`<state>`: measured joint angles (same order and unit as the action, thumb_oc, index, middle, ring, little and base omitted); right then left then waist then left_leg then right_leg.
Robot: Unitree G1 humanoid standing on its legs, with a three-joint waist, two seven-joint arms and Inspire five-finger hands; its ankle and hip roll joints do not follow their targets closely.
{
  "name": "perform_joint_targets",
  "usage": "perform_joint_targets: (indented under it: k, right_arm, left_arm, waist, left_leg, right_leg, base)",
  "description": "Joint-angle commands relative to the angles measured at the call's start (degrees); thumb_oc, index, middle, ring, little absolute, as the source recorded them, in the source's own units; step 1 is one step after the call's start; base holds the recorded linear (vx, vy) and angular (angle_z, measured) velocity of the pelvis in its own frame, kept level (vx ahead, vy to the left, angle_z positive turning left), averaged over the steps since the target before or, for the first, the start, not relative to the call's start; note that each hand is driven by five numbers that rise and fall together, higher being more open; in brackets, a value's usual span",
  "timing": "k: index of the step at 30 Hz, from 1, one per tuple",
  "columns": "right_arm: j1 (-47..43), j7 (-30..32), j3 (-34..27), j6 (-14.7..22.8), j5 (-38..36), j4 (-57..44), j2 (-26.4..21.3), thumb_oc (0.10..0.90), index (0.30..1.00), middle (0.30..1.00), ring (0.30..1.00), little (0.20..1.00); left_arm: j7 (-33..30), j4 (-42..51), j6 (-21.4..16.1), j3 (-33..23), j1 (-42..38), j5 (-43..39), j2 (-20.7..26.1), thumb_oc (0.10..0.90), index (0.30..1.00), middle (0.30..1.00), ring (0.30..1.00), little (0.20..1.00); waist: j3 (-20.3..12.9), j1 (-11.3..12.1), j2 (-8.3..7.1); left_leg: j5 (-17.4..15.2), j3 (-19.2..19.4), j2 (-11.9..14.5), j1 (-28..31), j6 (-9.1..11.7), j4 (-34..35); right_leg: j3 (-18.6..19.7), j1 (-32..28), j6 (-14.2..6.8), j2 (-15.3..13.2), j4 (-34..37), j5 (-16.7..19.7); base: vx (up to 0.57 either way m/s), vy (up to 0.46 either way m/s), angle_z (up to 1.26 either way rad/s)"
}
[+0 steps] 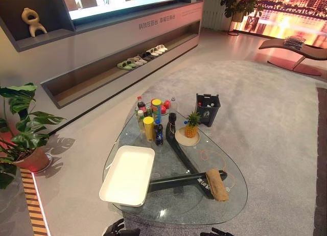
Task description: Wipe the table with a cloth and put it in the basket.
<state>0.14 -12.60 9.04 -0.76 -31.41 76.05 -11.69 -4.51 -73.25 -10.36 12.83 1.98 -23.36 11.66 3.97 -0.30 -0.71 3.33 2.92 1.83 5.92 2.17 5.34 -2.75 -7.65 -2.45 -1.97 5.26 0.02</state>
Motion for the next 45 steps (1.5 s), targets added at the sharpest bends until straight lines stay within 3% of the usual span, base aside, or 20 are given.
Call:
perform_joint_targets:
  k: [1,22,28,37,45]
  right_arm:
    - [-3.04,-2.22,0.56,-0.56,0.81,2.61,0.83,0.8,0.9,0.9,0.9,0.9]
    - [-3.66,-0.01,1.44,1.29,3.22,2.57,0.81,0.8,0.9,0.9,0.9,0.9]
    - [-4.07,2.56,2.36,5.38,7.42,1.76,0.3,0.8,0.9,0.9,0.9,0.9]
    - [-6.23,2.21,4.13,9.41,6.56,-2.38,-1.81,0.8,0.9,0.9,0.9,0.9]
    - [-8.59,4.32,6.8,18.11,2.84,-14.1,-5.17,0.8,0.9,0.9,0.9,0.9]
  left_arm:
    - [-1.88,-3.45,-2.08,0.04,-5.33,3.09,-2.95,0.8,0.9,0.9,0.9,0.9]
    - [-0.8,-3.01,-1.98,0.26,-5.86,1.91,-2.64,0.8,0.9,0.9,0.9,0.9]
    - [-2.07,-2.49,-2.33,0.29,-5.66,2.92,-2.38,0.8,0.9,0.9,0.9,0.9]
    - [-5.0,-0.61,-3.0,2.44,-6.4,5.32,-0.97,0.8,0.9,0.9,0.9,0.9]
    - [-7.43,3.02,-4.41,5.4,-7.12,5.72,0.93,0.8,0.9,0.9,0.9,0.9]
  waist:
    - [1.63,-0.43,-0.48]
    - [2.02,-0.38,-0.61]
    - [2.23,-0.19,-0.67]
    - [4.73,0.55,-1.0]
    - [9.32,0.53,-1.11]
  left_leg:
    - [-6.08,-1.13,-2.73,2.45,-1.36,-0.34]
    - [-6.05,-1.2,-2.71,2.4,-1.49,-0.34]
    - [-5.91,-1.14,-2.59,2.17,-1.3,-0.34]
    - [-4.96,-1.44,-2.34,-0.22,-1.43,-0.34]
    - [-3.99,-2.36,-3.12,-4.36,-1.99,-1.61]
  right_leg:
    - [-3.06,-0.24,-2.85,-1.4,-0.26,0.59]
    - [-2.57,-0.11,-2.69,-1.12,-0.26,0.64]
    - [-2.66,0.05,-2.76,-1.08,-0.26,0.71]
    - [-2.68,2.36,-2.78,-1.08,-0.26,1.66]
    - [-2.42,6.47,-2.03,-0.95,-1.56,1.99]
  base:
    - [0.0,0.0,0.0]
    - [0.0,0.0,0.0]
    - [0.02,-0.007,0.0]
    - [0.0,-0.027,0.0]
    - [-0.04,-0.036,0.01]
